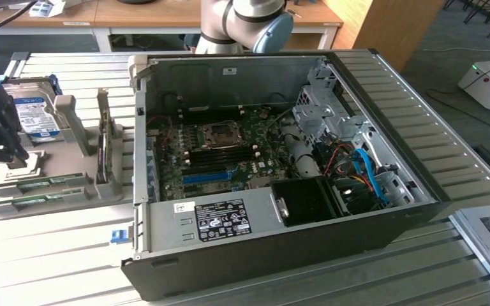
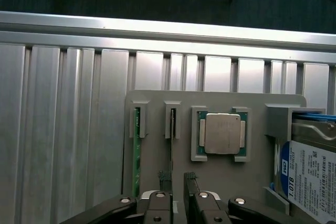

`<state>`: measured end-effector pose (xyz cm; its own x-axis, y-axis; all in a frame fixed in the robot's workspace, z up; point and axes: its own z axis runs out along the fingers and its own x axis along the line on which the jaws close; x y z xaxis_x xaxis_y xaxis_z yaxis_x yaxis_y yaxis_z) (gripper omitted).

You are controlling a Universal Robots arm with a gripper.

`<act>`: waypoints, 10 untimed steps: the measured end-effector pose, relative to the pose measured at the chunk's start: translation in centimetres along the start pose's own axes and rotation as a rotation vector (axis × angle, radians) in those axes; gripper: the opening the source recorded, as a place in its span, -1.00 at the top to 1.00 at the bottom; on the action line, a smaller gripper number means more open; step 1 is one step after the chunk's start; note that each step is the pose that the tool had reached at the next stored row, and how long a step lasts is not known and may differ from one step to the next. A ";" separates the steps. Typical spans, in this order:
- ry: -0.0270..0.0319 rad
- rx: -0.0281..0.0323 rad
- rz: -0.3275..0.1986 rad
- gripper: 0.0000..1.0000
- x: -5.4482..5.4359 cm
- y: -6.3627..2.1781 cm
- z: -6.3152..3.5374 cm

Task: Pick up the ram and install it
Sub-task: 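Pick up the ram and move it above insertion slot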

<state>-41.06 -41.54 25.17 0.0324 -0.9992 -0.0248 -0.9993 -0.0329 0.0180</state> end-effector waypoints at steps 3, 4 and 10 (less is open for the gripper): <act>-0.0001 0.0000 0.000 0.53 0.5 0.02 -0.01; 0.0000 -0.0001 0.000 0.53 0.6 0.02 -0.02; 0.0000 0.0000 0.000 0.53 1.5 0.05 -0.04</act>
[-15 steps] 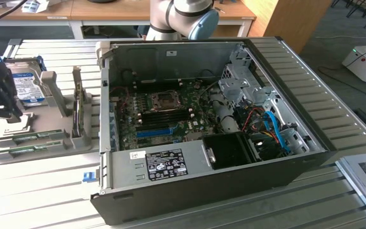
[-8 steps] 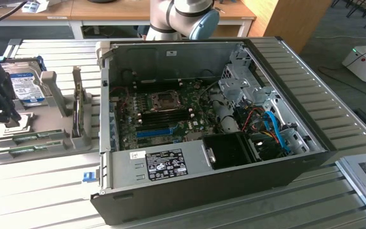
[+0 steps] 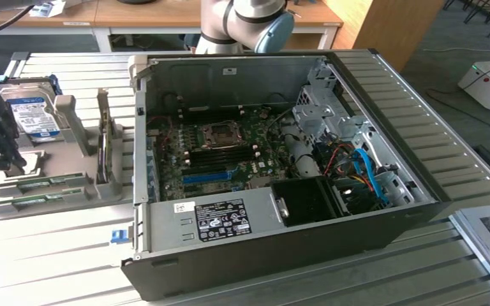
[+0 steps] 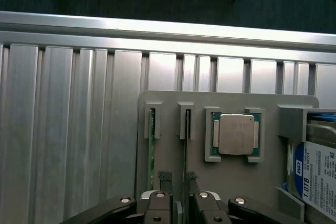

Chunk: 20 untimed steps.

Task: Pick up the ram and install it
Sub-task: 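Pick up the ram and move it above insertion slot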

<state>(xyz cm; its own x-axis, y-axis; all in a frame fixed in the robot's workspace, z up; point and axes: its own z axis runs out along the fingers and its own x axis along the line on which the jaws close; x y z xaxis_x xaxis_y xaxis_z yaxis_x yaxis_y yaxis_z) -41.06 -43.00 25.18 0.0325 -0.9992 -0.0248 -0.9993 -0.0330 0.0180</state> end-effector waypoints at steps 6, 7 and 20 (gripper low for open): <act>-0.0001 0.0000 0.000 0.53 0.9 0.04 -0.01; 0.0000 0.0000 0.000 0.53 1.0 0.04 -0.02; -0.0002 0.0001 0.000 0.53 1.6 0.07 0.03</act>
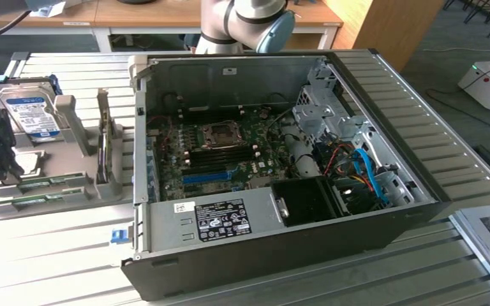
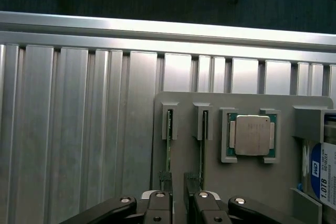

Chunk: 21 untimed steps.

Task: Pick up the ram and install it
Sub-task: 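Pick up the ram and move it above insertion slot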

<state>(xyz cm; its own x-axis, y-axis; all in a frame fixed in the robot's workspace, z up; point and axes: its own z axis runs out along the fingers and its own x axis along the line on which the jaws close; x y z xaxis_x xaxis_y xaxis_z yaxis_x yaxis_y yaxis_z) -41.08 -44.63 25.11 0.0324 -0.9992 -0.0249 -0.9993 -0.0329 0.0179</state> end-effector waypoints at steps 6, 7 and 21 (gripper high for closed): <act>0.0001 -0.0001 0.000 0.53 0.0 -0.02 0.77; 0.0001 0.0000 0.000 0.53 0.0 -0.02 0.91; 0.0001 -0.0001 0.000 0.53 0.1 -0.05 2.48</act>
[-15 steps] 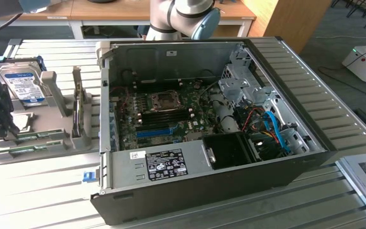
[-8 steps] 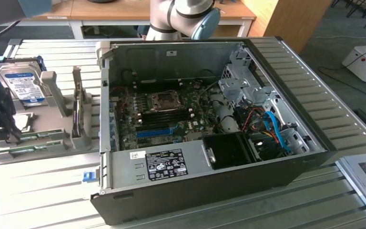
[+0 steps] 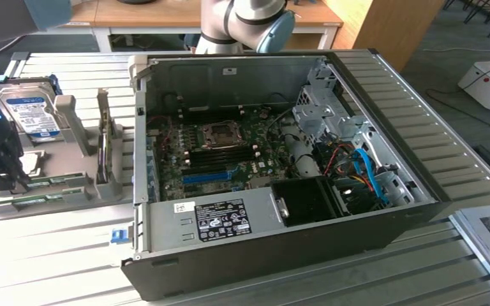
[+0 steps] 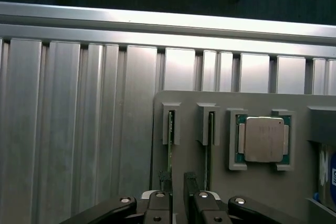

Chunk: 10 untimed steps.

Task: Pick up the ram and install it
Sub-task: 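Pick up the ram and move it above insertion slot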

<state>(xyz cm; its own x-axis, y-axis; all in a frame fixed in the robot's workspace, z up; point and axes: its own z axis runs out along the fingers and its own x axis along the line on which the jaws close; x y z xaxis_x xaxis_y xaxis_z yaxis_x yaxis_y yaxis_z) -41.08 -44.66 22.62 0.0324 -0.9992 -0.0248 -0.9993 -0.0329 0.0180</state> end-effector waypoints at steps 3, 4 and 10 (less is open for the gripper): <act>0.0002 -0.0003 0.000 0.53 0.0 0.00 0.00; 0.0001 -0.0002 0.000 0.53 0.0 0.00 0.01; 0.0000 0.0000 0.000 0.53 0.3 0.01 0.01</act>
<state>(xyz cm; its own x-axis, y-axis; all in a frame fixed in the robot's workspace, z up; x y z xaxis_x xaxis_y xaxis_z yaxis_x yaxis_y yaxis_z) -41.07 -44.95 22.60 0.0325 -0.9992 -0.0248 -0.9993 -0.0330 0.0180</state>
